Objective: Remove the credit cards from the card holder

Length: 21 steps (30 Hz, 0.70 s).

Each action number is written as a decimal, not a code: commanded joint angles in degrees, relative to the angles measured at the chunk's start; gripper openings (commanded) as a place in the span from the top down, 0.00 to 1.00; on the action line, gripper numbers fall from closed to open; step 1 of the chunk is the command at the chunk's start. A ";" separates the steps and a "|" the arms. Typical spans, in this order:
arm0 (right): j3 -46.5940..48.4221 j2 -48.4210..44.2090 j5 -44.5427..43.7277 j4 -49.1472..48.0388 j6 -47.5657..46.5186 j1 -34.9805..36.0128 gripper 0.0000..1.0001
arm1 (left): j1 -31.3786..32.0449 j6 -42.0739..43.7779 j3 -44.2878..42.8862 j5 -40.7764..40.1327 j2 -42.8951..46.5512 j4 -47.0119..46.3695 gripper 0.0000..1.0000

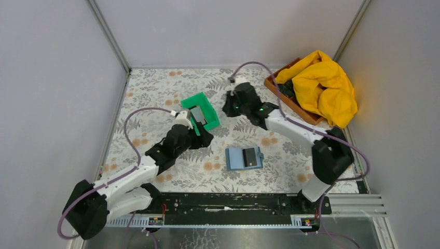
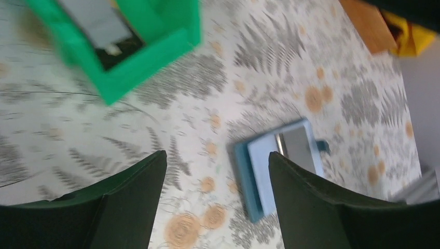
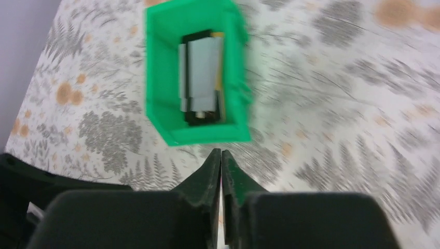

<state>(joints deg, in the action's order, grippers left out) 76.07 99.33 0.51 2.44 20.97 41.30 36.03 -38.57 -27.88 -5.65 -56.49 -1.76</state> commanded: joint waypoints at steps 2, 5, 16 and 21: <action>-15.44 -16.08 -7.43 -4.36 2.25 -5.17 1.00 | 10.72 2.08 -5.11 1.47 -6.30 -9.36 0.23; -25.02 -22.85 -5.99 -2.65 3.96 -5.13 1.00 | 14.92 0.30 -6.10 2.82 -12.16 -13.09 0.33; -51.01 -44.35 -6.93 1.73 11.82 -2.64 1.00 | 19.82 -9.58 -7.10 11.85 -26.51 -24.03 0.26; -54.71 -47.70 -6.29 2.38 13.26 -2.63 1.00 | 20.77 -12.27 -6.33 12.40 -30.67 -28.63 0.25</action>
<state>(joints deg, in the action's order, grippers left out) 22.87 53.71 -4.32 4.91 31.94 38.15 55.92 -47.64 -33.10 5.21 -84.73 -22.09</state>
